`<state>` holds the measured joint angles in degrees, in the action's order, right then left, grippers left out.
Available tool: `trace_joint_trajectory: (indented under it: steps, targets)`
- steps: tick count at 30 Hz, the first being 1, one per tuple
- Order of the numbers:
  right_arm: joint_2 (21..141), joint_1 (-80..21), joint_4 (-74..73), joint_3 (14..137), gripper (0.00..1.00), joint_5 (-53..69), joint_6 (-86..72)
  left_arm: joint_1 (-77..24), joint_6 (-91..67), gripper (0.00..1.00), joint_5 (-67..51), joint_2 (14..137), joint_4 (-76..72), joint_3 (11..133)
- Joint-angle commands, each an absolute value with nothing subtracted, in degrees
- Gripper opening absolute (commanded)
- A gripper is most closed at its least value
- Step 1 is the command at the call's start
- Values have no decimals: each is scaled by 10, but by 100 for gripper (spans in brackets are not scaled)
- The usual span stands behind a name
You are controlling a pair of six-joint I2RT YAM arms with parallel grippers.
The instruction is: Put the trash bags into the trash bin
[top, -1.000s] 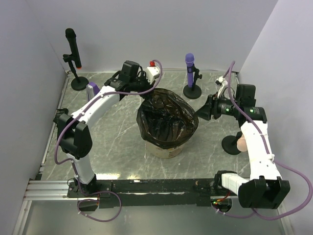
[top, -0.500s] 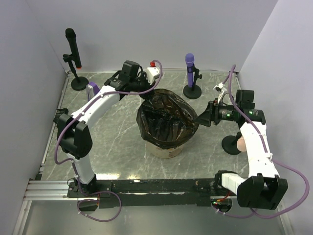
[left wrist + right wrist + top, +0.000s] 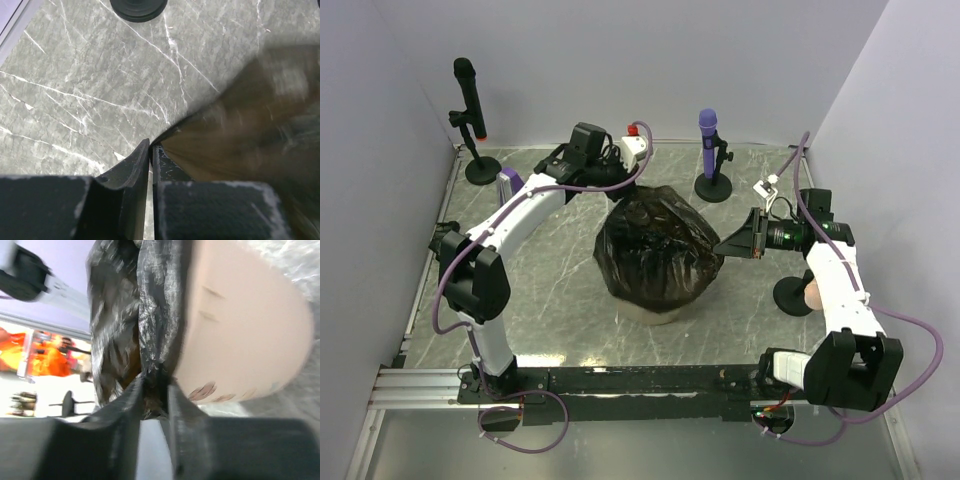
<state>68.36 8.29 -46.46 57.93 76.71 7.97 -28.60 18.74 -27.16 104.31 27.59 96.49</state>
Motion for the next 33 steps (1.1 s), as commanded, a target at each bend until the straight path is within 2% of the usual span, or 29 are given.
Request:
trace_joint_trajectory:
  steps: [1, 2, 6, 13, 16, 26, 33]
  targets:
    - [690, 86, -365, 553, 17, 821, 17, -287, 185, 12, -273, 1049, 275, 990]
    - [690, 85, -337, 545, 12, 825, -15, -283, 185, 11, -269, 1047, 275, 988]
    - [714, 79, -242, 531, 7, 824, -102, -269, 186, 10, -263, 1035, 282, 977]
    - [758, 54, -219, 585, 1, 807, -125, -249, 207, 7, -238, 976, 296, 907]
    - [768, 44, -248, 601, 0, 780, -95, -246, 212, 1, -229, 935, 291, 858]
    - [787, -40, -348, 623, 0, 570, 26, -217, 229, 1, -222, 871, 307, 755]
    - [798, -90, -380, 597, 0, 484, 97, -183, 243, 1, -231, 800, 308, 614]
